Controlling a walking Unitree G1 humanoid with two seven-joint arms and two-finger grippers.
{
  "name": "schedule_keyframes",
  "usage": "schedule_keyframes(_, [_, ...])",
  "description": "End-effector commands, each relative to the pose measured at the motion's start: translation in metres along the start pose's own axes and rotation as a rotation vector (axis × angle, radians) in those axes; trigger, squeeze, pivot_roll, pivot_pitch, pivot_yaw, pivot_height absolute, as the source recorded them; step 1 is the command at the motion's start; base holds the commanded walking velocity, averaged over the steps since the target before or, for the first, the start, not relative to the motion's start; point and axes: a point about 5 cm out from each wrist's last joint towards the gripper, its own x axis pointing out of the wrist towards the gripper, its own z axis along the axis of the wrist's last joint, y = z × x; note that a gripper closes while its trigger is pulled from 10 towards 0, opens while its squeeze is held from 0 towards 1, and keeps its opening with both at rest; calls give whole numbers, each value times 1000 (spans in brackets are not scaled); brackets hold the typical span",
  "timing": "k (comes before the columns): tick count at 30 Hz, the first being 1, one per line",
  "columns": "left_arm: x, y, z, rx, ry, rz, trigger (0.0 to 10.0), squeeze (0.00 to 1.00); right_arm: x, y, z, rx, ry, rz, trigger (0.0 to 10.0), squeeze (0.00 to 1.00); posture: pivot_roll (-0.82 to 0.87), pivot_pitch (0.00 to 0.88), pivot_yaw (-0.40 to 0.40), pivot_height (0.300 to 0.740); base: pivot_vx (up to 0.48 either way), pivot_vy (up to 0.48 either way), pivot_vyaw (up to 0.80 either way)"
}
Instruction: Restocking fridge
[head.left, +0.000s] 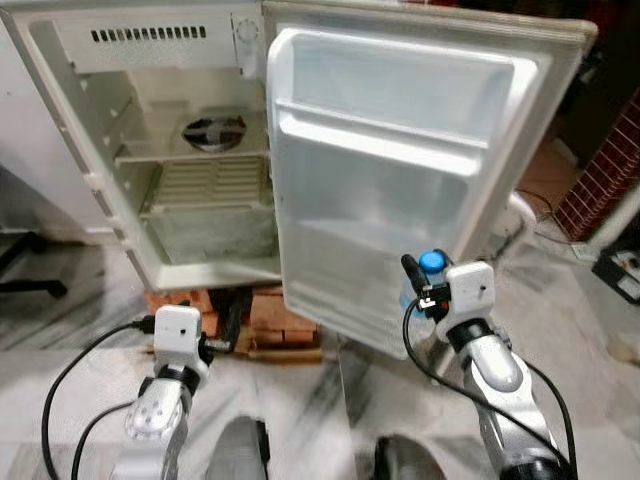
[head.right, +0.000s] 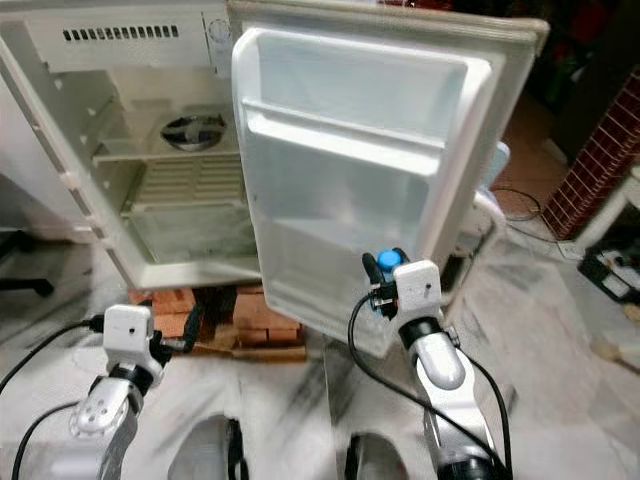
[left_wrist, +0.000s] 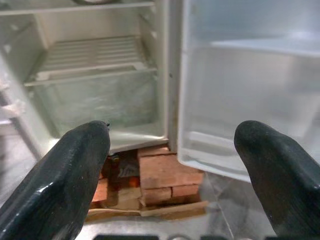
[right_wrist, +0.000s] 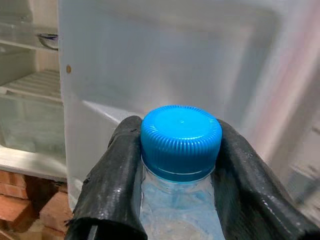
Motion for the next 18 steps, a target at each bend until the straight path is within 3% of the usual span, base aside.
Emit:
schedule_keyframes(1, [2,2,2,8,-4,10,10000,0,3,0,5,2,-30,-1,10000,0,20,0,-5,643,0,0,0])
schedule_keyframes(18, [2,4,3,12,-14,15,10000,0,5,4,7,11,-45,30,10000,0,20,0,-5,643,0,0,0])
